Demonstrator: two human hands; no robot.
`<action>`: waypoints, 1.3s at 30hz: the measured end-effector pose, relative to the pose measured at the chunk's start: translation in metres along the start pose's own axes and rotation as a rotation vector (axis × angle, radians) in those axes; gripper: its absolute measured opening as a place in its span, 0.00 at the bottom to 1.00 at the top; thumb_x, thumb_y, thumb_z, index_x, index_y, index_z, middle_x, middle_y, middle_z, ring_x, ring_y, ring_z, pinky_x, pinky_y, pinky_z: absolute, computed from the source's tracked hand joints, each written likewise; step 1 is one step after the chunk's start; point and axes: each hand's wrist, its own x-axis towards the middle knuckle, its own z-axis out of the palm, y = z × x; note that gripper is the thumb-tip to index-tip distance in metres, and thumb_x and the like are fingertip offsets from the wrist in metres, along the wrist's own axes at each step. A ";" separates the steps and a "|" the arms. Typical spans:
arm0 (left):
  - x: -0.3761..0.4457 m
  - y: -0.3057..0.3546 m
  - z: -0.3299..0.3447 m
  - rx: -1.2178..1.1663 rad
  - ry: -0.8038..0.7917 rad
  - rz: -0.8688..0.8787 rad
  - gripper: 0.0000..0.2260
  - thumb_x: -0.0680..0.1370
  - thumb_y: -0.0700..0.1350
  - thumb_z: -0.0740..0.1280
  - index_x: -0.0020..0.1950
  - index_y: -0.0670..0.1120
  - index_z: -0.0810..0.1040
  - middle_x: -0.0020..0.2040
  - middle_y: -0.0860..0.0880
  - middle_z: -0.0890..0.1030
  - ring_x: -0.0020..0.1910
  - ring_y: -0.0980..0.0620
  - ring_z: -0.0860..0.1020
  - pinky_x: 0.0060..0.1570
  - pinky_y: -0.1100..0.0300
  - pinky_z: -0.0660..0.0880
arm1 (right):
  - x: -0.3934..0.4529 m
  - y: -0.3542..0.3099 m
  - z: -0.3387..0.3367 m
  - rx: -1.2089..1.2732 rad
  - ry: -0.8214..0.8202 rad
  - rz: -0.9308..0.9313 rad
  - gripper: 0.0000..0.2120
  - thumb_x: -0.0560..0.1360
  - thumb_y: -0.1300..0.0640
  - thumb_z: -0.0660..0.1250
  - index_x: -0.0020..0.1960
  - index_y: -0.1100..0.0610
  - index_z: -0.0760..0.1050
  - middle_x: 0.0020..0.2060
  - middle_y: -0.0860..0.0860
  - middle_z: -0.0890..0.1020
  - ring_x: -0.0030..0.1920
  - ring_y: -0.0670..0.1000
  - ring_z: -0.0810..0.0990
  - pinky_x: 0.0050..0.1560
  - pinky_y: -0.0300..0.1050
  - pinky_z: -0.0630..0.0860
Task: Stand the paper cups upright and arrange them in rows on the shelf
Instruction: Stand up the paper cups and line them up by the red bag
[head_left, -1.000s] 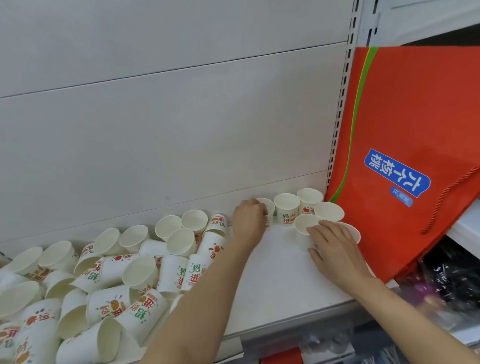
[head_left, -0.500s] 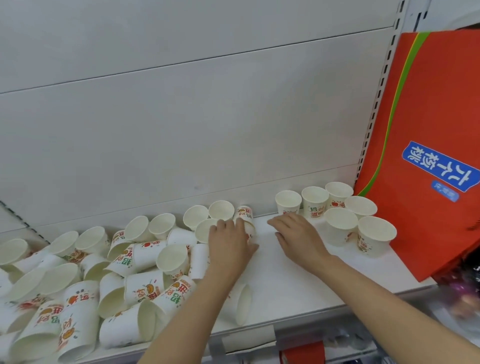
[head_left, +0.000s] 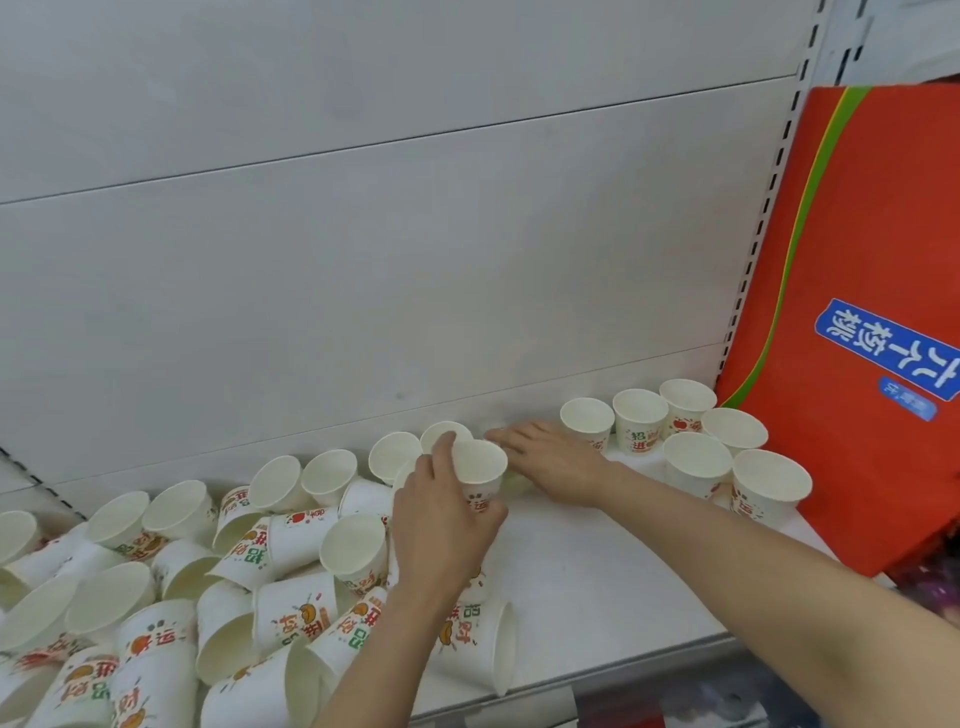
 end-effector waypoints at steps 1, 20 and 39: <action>0.000 -0.002 -0.004 -0.051 0.008 -0.009 0.34 0.65 0.54 0.68 0.70 0.51 0.63 0.54 0.49 0.76 0.48 0.46 0.76 0.46 0.51 0.74 | 0.002 -0.002 -0.001 -0.014 0.022 -0.021 0.29 0.72 0.65 0.64 0.72 0.55 0.64 0.72 0.52 0.67 0.67 0.56 0.67 0.64 0.51 0.68; -0.001 -0.001 -0.026 -0.484 0.103 0.069 0.33 0.69 0.49 0.73 0.72 0.53 0.63 0.67 0.55 0.68 0.63 0.55 0.70 0.54 0.57 0.70 | -0.055 -0.066 0.004 0.296 0.344 0.545 0.29 0.69 0.52 0.70 0.67 0.56 0.66 0.61 0.53 0.74 0.60 0.56 0.73 0.58 0.48 0.71; 0.009 0.085 0.084 -0.243 -0.397 0.210 0.41 0.70 0.49 0.74 0.77 0.51 0.55 0.72 0.46 0.63 0.65 0.46 0.72 0.58 0.53 0.73 | -0.180 -0.060 -0.017 0.683 0.639 1.155 0.38 0.65 0.52 0.78 0.70 0.50 0.63 0.67 0.48 0.70 0.66 0.52 0.69 0.60 0.49 0.71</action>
